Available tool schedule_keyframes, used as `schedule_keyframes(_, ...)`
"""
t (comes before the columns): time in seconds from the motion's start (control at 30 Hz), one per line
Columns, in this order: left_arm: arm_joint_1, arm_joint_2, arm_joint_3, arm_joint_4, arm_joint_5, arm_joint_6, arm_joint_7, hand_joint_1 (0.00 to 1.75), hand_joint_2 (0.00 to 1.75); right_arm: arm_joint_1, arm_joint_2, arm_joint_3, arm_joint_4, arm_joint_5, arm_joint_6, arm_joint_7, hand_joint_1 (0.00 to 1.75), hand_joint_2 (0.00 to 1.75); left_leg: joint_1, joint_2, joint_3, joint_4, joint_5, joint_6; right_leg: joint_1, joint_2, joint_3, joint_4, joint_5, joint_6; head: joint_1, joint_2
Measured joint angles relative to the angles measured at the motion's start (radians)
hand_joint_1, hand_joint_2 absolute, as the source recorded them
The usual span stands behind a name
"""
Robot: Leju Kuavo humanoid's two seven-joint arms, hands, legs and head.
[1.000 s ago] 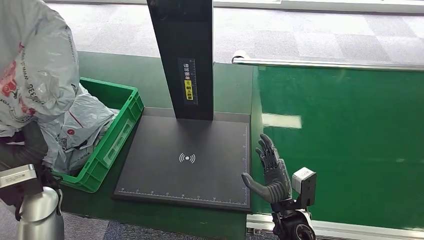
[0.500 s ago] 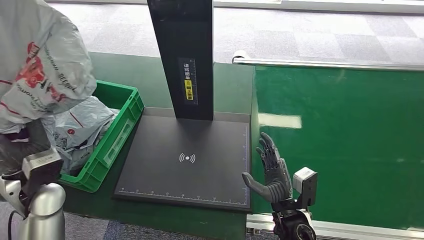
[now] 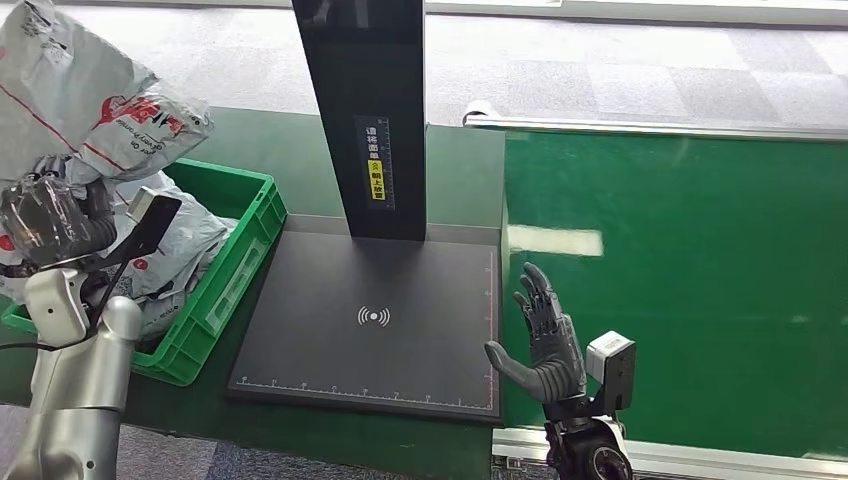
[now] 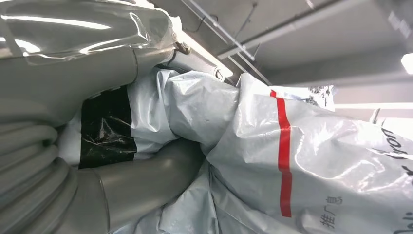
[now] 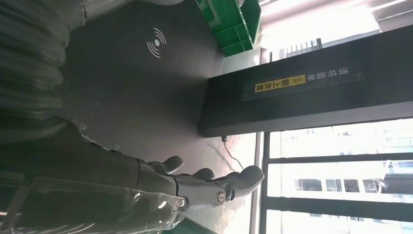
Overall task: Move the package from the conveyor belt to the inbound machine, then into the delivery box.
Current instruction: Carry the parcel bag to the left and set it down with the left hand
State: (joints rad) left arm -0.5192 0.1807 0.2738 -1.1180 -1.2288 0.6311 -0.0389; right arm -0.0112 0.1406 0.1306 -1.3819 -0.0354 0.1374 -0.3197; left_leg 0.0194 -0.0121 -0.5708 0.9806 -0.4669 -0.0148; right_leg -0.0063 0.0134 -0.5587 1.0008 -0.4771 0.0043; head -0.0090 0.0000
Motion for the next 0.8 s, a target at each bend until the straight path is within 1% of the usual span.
schedule_keyframes(0.1, -0.033, 0.020, 0.007, 0.084, 0.004, 0.000, -0.007, 1.75, 1.75, 0.000, -0.001, -0.001, -0.005, -0.001, -0.002, 0.002, 0.00, 1.75, 0.000, 0.000, 0.000, 0.000, 0.000, 0.000, 0.000, 0.000, 0.000, 0.000, 0.000, 0.000, 0.000, 0.000)
schedule_keyframes(0.23, -0.050, 0.028, 0.011, 0.150, -0.024, -0.001, 0.013, 1.75, 1.75, 0.002, -0.001, -0.002, -0.007, 0.000, -0.003, 0.004, 0.00, 1.75, 0.000, 0.000, 0.000, 0.000, 0.000, 0.000, 0.000, 0.000, 0.000, 0.000, 0.000, 0.000, 0.000, 0.000)
schedule_keyframes(0.37, -0.055, 0.033, 0.018, 0.184, -0.054, -0.005, 0.041, 1.75, 1.75, 0.004, 0.000, -0.003, -0.012, 0.004, 0.000, 0.008, 0.00, 1.75, 0.000, 0.000, 0.000, 0.000, 0.000, 0.000, 0.000, 0.000, 0.000, 0.000, 0.000, 0.000, 0.000, 0.000)
schedule_keyframes(0.57, -0.058, 0.037, 0.021, 0.211, -0.060, -0.007, 0.047, 1.75, 1.75, 0.005, 0.000, -0.004, -0.014, 0.004, 0.003, 0.011, 0.00, 1.75, 0.000, 0.000, 0.000, 0.000, 0.000, 0.000, 0.000, 0.000, 0.000, 0.000, 0.000, 0.000, 0.000, 0.000)
schedule_keyframes(0.6, -0.058, 0.037, 0.021, 0.214, -0.060, -0.007, 0.047, 1.64, 1.75, 0.005, 0.000, -0.005, -0.014, 0.004, 0.003, 0.011, 0.00, 1.75, 0.000, 0.000, 0.000, 0.000, 0.000, 0.000, 0.000, 0.000, 0.000, 0.000, 0.000, 0.000, 0.000, 0.000)
schedule_keyframes(0.7, -0.059, 0.037, 0.023, 0.222, -0.056, -0.012, 0.044, 0.33, 1.75, 0.005, 0.001, -0.008, -0.014, 0.005, 0.004, 0.011, 0.00, 1.75, 0.000, 0.000, 0.000, 0.000, 0.000, 0.000, 0.000, 0.000, 0.000, 0.000, 0.000, 0.000, 0.000, 0.000)
schedule_keyframes(0.73, -0.060, 0.037, 0.024, 0.223, -0.048, -0.020, 0.037, 0.00, 1.75, 0.005, 0.001, -0.009, -0.014, 0.006, 0.004, 0.012, 0.00, 1.75, 0.000, 0.000, 0.000, 0.000, 0.000, 0.000, 0.000, 0.000, 0.000, 0.000, 0.000, 0.000, 0.000, 0.000)
schedule_keyframes(0.8, -0.061, 0.036, 0.028, 0.225, -0.007, -0.053, 0.004, 0.00, 1.75, 0.005, 0.001, -0.011, -0.014, 0.009, 0.006, 0.012, 0.00, 1.75, 0.000, 0.000, 0.000, 0.000, 0.000, 0.000, 0.000, 0.000, 0.000, 0.000, 0.000, 0.000, 0.000, 0.000)
